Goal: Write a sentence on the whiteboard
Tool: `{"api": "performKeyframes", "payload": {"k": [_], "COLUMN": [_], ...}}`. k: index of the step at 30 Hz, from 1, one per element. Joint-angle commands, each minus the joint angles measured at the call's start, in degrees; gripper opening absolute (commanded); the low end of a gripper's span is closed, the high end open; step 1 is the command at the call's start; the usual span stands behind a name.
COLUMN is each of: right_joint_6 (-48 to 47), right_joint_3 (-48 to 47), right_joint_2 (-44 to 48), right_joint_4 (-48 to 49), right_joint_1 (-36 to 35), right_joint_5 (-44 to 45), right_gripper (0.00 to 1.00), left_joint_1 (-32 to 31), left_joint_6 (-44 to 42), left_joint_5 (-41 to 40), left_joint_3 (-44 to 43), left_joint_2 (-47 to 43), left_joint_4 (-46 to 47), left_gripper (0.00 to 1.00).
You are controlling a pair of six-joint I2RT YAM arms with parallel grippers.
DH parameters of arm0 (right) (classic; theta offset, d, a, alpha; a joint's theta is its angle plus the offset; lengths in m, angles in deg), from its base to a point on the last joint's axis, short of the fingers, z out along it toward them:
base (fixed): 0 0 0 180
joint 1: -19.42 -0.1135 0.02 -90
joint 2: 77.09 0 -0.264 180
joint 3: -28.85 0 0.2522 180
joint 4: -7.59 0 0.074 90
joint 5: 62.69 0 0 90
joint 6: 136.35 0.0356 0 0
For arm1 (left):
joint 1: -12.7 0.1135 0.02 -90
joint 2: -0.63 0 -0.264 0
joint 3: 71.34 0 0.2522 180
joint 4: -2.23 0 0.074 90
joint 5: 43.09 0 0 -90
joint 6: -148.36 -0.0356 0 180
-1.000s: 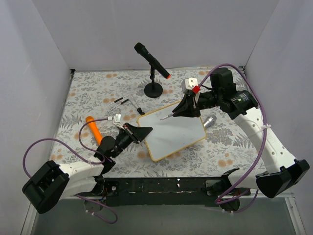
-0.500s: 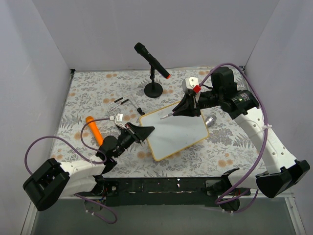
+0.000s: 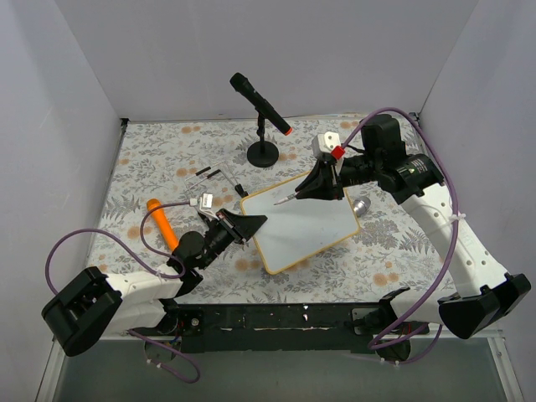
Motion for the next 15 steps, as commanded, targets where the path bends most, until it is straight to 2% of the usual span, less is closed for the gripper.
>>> {"api": "performKeyframes", "payload": {"k": [1,7,15], "right_joint_6": [-0.6,-0.3,0.9], "right_joint_3": [-0.1,1.1,-2.7], "right_joint_2": [1.1,1.2,-1.4], "right_joint_4": [-0.4,0.2,0.6], "right_joint_1": [0.2,0.1,0.1], "right_joint_5": [-3.8,-3.4,0.6], "right_gripper": [0.01,0.01,0.01], "left_joint_1": [-0.6,-0.8,-1.0], "left_joint_6": [1.6,1.5,1.8], "left_joint_5": [-2.2,-2.3,-2.6], "left_joint_3": [-3.3,-3.8,-4.4], "left_joint_2": [-1.0,-0.6,0.4], "left_joint_4": [7.6,8.0,8.9], "left_gripper": [0.0,0.0,0.0]}}
